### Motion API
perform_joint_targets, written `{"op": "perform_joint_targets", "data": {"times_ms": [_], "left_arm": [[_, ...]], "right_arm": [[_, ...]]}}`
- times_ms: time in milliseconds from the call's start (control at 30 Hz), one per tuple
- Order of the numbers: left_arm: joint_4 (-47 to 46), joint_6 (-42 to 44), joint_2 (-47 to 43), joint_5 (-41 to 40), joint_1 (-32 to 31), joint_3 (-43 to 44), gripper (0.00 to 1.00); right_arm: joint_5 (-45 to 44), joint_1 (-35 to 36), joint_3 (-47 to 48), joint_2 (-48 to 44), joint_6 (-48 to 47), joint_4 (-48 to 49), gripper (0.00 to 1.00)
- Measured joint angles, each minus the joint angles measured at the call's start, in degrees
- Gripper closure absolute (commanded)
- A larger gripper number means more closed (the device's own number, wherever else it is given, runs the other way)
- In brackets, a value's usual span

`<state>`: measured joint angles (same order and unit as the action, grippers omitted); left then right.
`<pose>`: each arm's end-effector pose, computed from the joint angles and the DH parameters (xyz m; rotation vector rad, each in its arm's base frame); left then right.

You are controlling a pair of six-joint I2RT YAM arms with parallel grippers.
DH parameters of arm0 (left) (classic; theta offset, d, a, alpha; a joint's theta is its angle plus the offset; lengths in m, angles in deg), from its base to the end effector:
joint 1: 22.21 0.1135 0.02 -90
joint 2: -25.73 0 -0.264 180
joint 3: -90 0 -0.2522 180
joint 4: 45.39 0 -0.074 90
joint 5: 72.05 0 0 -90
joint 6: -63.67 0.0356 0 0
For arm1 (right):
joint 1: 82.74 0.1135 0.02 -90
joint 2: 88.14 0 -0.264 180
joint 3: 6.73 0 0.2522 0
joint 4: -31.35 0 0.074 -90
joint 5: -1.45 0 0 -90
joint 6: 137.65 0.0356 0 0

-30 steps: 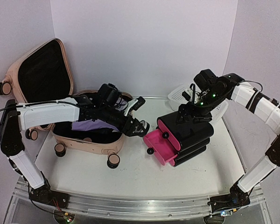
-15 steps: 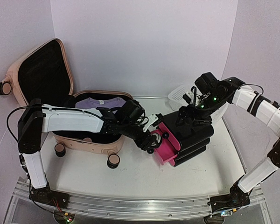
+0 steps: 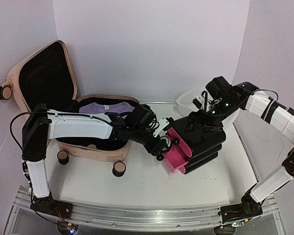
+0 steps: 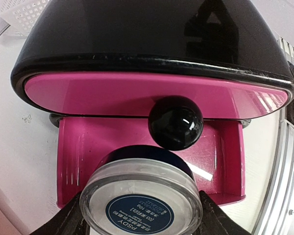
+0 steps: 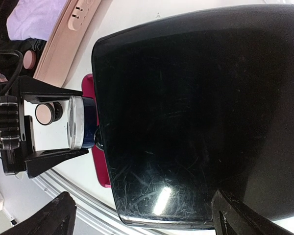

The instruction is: Open, take out, and arrange the luggage

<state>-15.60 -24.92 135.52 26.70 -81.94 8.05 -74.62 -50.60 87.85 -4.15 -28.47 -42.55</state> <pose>0.2161 -0.3811 0.2382 1.2840 2.0122 -0.6826 0.2402 0.1610 0.3254 -0.3919 2.7397 0.5888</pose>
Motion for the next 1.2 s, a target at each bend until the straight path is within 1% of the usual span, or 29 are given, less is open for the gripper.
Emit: {"op": "perform_joint_targets", "data": {"times_ms": [100, 200, 267, 400, 533, 633, 767, 900, 1000, 1200], "left_arm": [[0.0, -1.5, -0.4, -0.9, -0.3, -0.1, 0.62], [0.0, -4.3, -3.0, 0.2, -0.5, -1.6, 0.62], [0.0, -7.4, -6.1, 3.7, -0.3, -3.1, 0.62], [-1.6, -14.4, -12.0, 14.2, 1.1, -4.3, 0.63], [-8.3, -19.5, -17.9, 25.7, 3.2, -7.4, 0.63], [-15.0, -21.4, -23.0, 32.7, 4.9, -11.6, 0.63], [-21.9, -23.2, -27.1, 39.2, 7.4, -13.6, 0.63], [-28.1, -25.3, -27.6, 42.2, 9.1, -13.6, 0.65], [-30.1, -27.0, -27.4, 43.7, 9.7, -13.6, 0.66], [-34.3, -29.7, -26.2, 43.5, 9.9, -13.9, 0.69]], "right_arm": [[0.0, 0.0, 0.0, 0.0, 0.0, 0.1, 0.02], [0.1, 0.0, 0.0, 0.0, 0.0, 0.1, 0.02], [0.8, 0.0, 0.0, 0.0, 0.0, 0.2, 0.02], [5.8, 0.0, 0.0, -0.2, 0.7, 1.7, 0.02], [13.6, 0.0, -1.7, -2.4, 4.9, 9.1, 0.02], [18.8, 0.4, -3.2, -4.4, 11.2, 16.5, 0.02], [23.1, 2.0, -5.2, -6.4, 21.6, 29.6, 0.02], [24.1, 6.8, -5.6, -6.6, 27.3, 38.0, 0.02], [24.2, 10.8, -5.6, -6.8, 29.4, 41.8, 0.02], [22.1, 13.4, -9.5, -10.4, 31.7, 48.6, 0.02]]}}
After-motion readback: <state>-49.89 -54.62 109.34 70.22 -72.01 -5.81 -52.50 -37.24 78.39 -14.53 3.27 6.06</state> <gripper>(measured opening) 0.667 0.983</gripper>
